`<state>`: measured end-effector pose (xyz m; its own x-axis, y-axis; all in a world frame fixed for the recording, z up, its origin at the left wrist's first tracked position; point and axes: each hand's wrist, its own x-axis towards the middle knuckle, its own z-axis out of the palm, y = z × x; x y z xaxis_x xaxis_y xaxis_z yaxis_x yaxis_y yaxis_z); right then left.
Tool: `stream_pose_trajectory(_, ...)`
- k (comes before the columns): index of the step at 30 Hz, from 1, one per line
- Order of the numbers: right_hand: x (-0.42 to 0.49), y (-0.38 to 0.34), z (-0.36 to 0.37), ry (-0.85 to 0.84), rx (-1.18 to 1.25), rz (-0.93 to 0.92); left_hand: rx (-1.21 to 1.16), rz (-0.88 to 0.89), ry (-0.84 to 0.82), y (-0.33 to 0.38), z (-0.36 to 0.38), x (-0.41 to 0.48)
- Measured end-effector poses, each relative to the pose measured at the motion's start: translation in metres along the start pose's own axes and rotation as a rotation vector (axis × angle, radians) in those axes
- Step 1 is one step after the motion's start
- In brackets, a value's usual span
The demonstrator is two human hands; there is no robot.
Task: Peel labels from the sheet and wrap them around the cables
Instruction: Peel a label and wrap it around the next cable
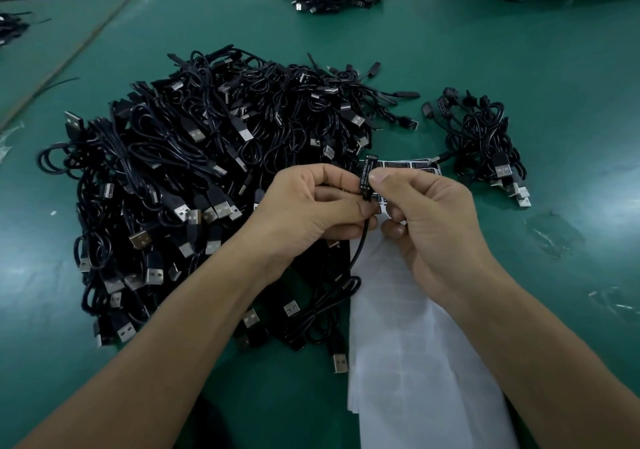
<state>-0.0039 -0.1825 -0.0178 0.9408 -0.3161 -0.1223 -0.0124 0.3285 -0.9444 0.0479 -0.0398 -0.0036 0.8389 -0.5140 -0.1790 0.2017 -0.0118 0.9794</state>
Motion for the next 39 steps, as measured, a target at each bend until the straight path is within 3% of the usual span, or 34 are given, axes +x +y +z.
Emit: stream_pose_trajectory(39,-0.0014,0.0018,0.0051,0.055,-0.035,-0.045,-0.048,-0.023,-0.070,-0.0027,-0.0034,0.0026)
